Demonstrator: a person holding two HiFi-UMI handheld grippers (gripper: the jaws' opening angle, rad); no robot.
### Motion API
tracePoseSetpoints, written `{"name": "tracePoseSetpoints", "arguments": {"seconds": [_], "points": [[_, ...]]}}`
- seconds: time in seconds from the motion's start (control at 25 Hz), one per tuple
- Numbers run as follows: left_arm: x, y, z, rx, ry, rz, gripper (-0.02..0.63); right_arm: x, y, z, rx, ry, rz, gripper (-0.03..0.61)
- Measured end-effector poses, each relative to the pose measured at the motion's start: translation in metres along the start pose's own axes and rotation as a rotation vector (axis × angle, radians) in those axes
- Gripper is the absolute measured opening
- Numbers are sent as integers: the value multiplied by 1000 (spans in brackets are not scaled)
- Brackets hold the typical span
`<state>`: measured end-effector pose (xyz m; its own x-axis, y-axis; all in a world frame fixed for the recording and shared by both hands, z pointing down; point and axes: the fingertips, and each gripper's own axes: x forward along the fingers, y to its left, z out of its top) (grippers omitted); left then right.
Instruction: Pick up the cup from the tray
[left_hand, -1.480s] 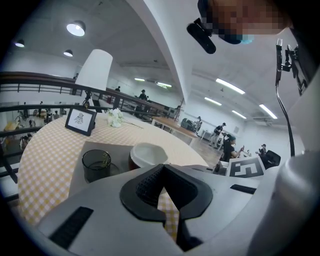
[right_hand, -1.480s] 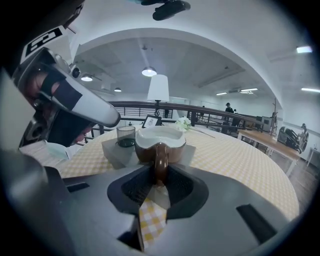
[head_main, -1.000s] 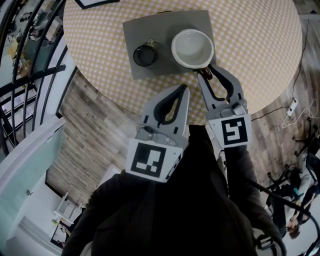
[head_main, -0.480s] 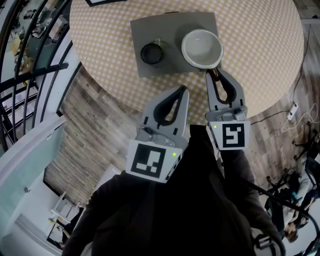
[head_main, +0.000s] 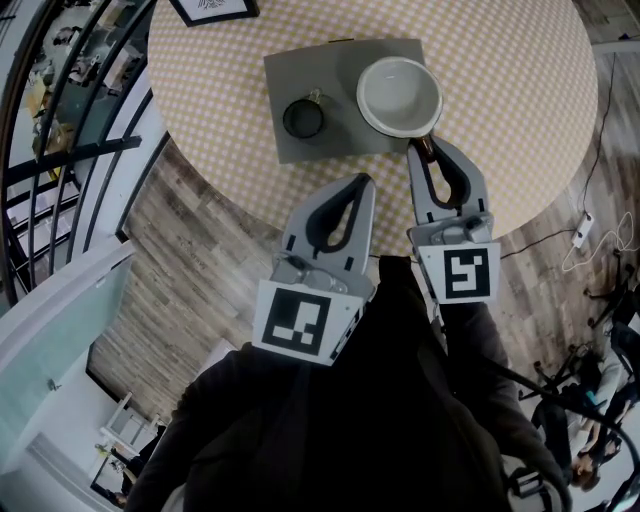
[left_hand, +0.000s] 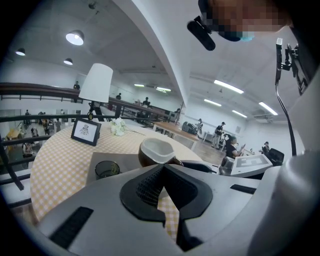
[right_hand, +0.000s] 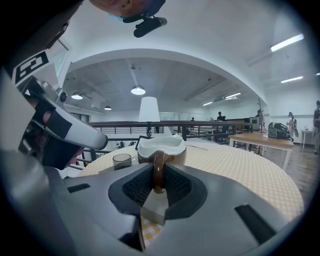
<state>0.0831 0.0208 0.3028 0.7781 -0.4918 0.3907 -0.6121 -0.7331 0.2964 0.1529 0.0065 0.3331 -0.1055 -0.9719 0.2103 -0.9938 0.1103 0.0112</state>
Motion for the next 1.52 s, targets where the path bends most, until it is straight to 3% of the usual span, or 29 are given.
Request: {"name": "tracePoseSetpoints", "arguments": {"seconds": [0.52,1.0,1.52], "points": [[16,-23,9,32,2,-51,6,-15,-40,7,-1,-14,-84,48],[39,-43,4,46,40,-89,6,-32,-85,-19,30,37,-177,48],[72,-57,-7,43,100,-118,5,-34,-116,-56,72,118,-206,48]]}}
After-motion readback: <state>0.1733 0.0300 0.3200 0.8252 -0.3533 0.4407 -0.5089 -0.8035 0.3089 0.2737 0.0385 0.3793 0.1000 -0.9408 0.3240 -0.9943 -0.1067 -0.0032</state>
